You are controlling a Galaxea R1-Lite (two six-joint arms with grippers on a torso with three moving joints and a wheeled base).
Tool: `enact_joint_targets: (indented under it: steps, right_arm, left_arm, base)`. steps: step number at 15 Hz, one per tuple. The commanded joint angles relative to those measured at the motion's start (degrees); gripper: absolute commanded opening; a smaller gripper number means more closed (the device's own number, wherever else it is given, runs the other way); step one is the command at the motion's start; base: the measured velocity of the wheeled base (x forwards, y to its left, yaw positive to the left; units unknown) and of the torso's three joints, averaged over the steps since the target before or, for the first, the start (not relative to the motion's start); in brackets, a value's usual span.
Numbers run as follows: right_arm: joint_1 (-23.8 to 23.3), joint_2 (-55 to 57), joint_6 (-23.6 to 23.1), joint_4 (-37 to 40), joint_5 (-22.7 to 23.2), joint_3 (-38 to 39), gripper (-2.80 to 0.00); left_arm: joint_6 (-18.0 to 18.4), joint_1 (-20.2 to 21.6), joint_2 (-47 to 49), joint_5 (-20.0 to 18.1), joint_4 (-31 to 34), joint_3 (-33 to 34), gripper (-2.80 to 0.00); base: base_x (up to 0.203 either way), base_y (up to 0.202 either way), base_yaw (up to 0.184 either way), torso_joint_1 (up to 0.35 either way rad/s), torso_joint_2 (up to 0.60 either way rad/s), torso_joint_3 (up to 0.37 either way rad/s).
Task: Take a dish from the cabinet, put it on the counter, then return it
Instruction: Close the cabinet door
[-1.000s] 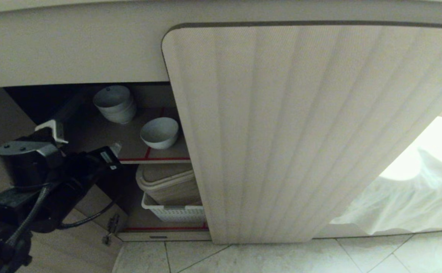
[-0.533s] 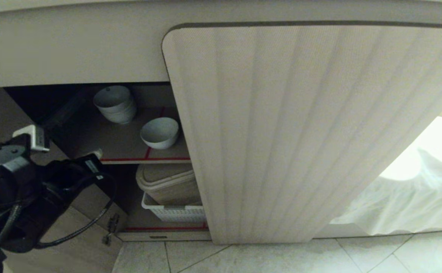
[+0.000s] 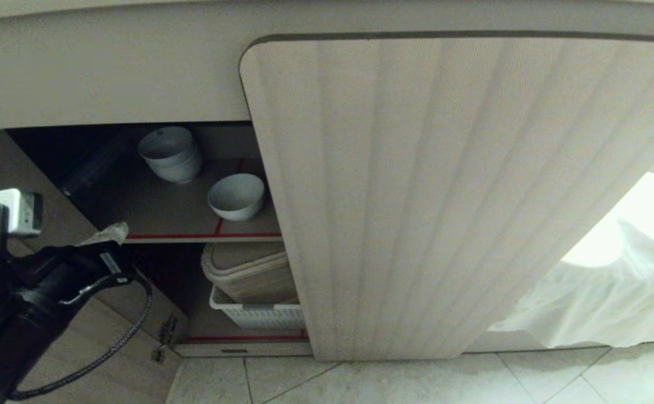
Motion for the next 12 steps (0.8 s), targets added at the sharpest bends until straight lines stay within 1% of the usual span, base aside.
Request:
enact_joint_targets:
  steps: [1, 2, 5, 8, 10, 12]
  right_arm:
    - [0.02, 0.07, 0.05, -0.02, -0.01, 0.01, -2.8]
    - [0.02, 0.07, 0.05, -0.02, -0.01, 0.01, -2.8]
    - [0.02, 0.07, 0.05, -0.02, -0.01, -0.07, -2.8]
    - [0.02, 0.07, 0.05, -0.02, -0.01, 0.01, -2.8]
    - [0.02, 0.07, 0.05, -0.02, -0.01, 0.01, -2.8]
    - [0.02, 0.07, 0.05, -0.02, -0.01, 0.01, -2.8]
  left_arm:
    - [1.81, 0.39, -3.72, 0.1, -0.43, 2.2, -2.8]
    - [2.65, 0.79, -4.74, 0.1, -0.4, 2.87, -2.8]
    - [6.57, 4.46, -7.91, 0.01, -0.4, 6.39, -2.8]
    - [9.12, 7.89, -12.18, -0.14, -0.28, 10.97, -2.8]
    - [11.05, 8.89, -16.36, -0.34, 0.58, 13.42, -2.8]
    - [11.74, 8.87, -20.95, -0.59, 2.88, 13.78, -2.8]
  base:
    - [0.0, 0.0, 0.0, 0.0, 0.0, 0.0]
    - [0.0, 0.0, 0.0, 0.0, 0.0, 0.0]
    - [0.0, 0.0, 0.0, 0.0, 0.0, 0.0]
    - [0.0, 0.0, 0.0, 0.0, 0.0, 0.0]
    - [0.0, 0.0, 0.0, 0.0, 0.0, 0.0]
    - [0.0, 0.0, 0.0, 0.0, 0.0, 0.0]
